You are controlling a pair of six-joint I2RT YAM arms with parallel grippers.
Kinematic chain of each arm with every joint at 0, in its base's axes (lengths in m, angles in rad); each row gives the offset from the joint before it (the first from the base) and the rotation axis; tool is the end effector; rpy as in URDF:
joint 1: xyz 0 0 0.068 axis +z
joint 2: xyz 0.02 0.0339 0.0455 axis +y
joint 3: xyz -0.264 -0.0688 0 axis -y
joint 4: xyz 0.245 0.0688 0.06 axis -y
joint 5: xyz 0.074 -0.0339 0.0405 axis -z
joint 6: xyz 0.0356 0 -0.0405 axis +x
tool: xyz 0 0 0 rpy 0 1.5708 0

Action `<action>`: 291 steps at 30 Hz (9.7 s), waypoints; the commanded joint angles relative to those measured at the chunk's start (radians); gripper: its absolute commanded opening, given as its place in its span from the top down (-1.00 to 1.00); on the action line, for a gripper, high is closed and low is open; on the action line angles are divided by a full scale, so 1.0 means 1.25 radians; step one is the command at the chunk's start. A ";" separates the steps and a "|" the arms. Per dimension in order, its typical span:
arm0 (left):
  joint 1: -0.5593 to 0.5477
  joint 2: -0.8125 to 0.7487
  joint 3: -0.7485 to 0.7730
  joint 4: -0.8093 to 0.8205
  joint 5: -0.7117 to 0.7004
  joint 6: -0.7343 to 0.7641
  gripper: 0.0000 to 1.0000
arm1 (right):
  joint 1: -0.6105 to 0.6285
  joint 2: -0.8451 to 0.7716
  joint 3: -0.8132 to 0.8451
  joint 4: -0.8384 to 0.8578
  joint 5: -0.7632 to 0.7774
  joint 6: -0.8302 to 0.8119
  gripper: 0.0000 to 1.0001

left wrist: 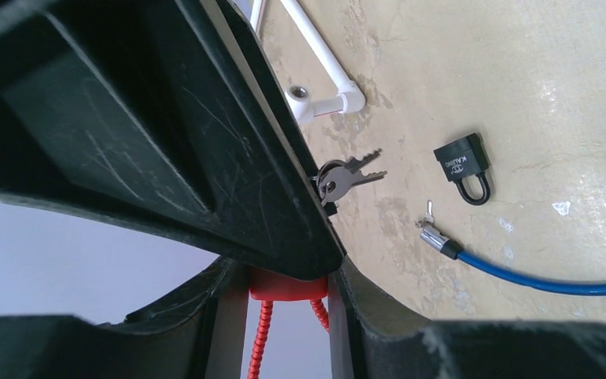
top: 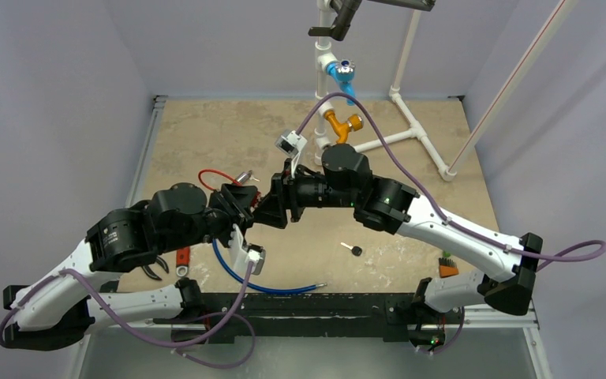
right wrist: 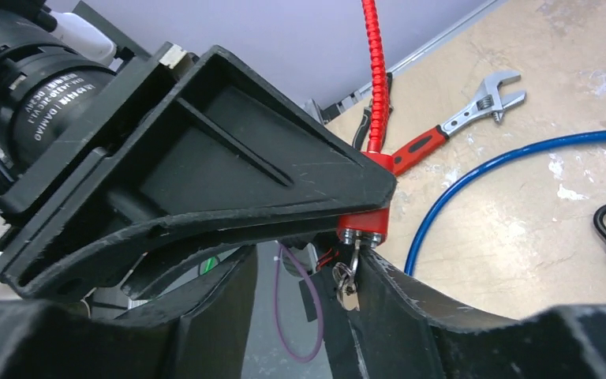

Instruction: Unlock with the key

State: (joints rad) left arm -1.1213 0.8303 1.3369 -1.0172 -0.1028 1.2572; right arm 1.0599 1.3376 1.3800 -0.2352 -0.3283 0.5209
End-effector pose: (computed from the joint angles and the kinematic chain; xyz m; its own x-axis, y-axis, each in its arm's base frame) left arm 0.0565 -0.1087 0.4262 0.7497 0.6236 -0.2214 0.4664 -0.2605 0.8454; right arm 0.1401 0.2734 0.4200 -0.5692 -0.0520 -0.8206 -0.8038 0.2452 0.5420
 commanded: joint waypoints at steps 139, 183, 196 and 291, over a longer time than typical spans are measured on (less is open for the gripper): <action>0.358 0.082 0.026 0.119 0.625 -0.960 1.00 | 0.402 0.063 0.083 -0.022 1.061 -0.396 1.00; 0.360 0.085 0.064 0.012 0.703 -0.774 1.00 | 0.077 -0.220 -0.087 0.040 0.123 -0.090 0.03; 0.360 0.083 0.071 0.020 0.705 -0.780 1.00 | 0.038 -0.196 -0.101 0.051 0.008 -0.052 0.43; 0.254 0.217 0.229 -0.155 0.686 -0.719 1.00 | 0.042 -0.160 0.012 -0.056 -0.023 -0.171 -0.06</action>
State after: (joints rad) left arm -0.8108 1.1072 1.6081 -1.2472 0.7063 0.3832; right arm 1.1030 1.1259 1.3891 -0.3664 -0.3092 0.3199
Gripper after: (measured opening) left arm 0.226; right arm 0.542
